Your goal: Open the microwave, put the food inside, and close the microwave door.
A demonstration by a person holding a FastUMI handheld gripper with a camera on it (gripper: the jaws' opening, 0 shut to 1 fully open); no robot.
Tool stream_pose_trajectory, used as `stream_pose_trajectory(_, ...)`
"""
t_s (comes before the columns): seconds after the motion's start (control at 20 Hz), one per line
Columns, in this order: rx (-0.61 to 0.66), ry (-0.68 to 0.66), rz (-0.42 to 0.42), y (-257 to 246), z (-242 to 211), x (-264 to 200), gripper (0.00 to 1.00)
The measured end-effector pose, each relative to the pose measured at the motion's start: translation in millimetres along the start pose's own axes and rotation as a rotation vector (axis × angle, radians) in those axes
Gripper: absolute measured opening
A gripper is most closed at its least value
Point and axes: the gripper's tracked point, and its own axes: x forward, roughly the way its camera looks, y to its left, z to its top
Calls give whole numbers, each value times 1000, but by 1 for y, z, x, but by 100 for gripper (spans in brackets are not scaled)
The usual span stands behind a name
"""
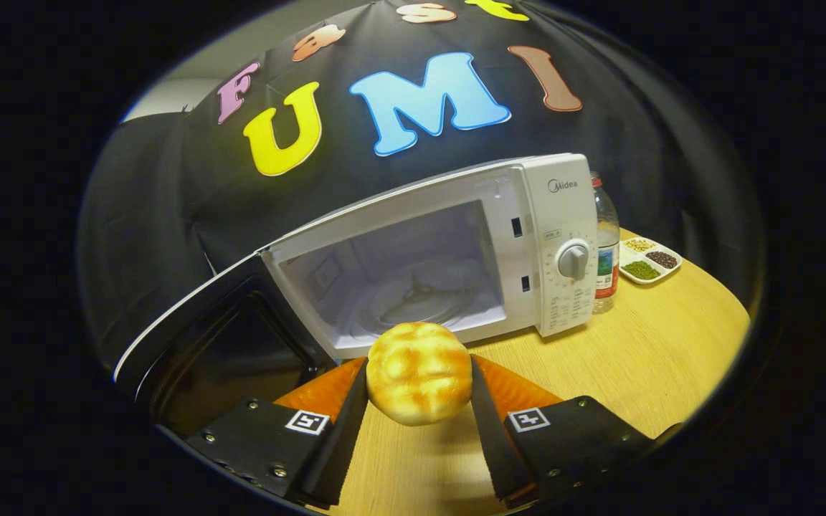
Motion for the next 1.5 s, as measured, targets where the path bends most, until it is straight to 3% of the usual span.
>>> stream_pose_trajectory(0.5,133,6,22,10,3,74,76)
stream_pose_trajectory(0.95,148,-23,33,21,15,137,76)
stream_pose_trajectory(1.35,148,-43,-9,12,20,174,76)
stream_pose_trajectory(1.5,138,-33,-23,12,12,179,84)
